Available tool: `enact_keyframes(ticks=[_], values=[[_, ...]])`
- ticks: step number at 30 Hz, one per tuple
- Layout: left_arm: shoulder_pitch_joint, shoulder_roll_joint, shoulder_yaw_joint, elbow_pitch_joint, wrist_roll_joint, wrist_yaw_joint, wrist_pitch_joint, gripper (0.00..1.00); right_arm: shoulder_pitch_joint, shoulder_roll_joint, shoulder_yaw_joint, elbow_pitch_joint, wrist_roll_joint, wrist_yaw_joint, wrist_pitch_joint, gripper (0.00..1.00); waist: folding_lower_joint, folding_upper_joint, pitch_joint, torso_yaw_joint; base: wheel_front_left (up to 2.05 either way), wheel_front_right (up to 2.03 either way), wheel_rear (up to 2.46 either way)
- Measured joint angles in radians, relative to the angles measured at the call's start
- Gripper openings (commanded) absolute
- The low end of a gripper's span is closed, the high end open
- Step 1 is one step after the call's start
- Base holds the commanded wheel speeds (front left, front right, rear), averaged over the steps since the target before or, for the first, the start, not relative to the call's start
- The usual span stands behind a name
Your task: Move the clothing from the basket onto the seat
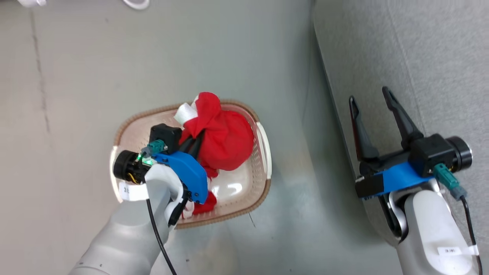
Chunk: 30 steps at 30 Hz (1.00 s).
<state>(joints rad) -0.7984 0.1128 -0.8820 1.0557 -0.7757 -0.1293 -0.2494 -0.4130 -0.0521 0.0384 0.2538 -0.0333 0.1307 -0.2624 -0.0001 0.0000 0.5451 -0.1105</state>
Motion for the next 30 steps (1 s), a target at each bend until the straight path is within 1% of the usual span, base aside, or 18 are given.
enact_keyframes(ticks=[6, 13, 18, 22, 30], values=[[0.026, 0.007, -0.021, -0.072, -0.004, 0.000, -0.011, 0.00, 0.055, -0.003, -0.010, 0.017, 0.000, 0.000, 0.000, 1.00, -0.0001, 0.0001, -0.105, 0.020, 0.00, 0.00, 0.00], [0.053, 0.022, 0.049, -0.197, 0.050, 0.000, -0.012, 0.00, 0.111, -0.005, -0.011, 0.033, 0.002, 0.000, 0.000, 1.00, -0.0002, 0.0000, -0.219, 0.043, 0.00, 0.00, 0.00], [0.075, 0.019, 0.094, -0.282, 0.087, 0.000, -0.012, 0.00, 0.147, -0.005, -0.015, 0.047, 0.003, 0.000, 0.000, 1.00, -0.0001, 0.0000, -0.291, 0.053, 0.00, 0.00, 0.00], [0.082, 0.020, 0.113, -0.328, 0.117, 0.000, -0.012, 0.00, 0.170, -0.004, -0.016, 0.053, 0.008, 0.000, 0.000, 1.00, -0.0001, 0.0001, -0.344, 0.059, 0.00, 0.00, 0.00], [0.070, 0.014, 0.104, -0.397, 0.148, 0.000, -0.012, 0.00, 0.203, -0.003, -0.007, 0.066, 0.010, 0.000, 0.000, 1.00, -0.0001, 0.0000, -0.429, 0.067, 0.00, 0.00, 0.00]])
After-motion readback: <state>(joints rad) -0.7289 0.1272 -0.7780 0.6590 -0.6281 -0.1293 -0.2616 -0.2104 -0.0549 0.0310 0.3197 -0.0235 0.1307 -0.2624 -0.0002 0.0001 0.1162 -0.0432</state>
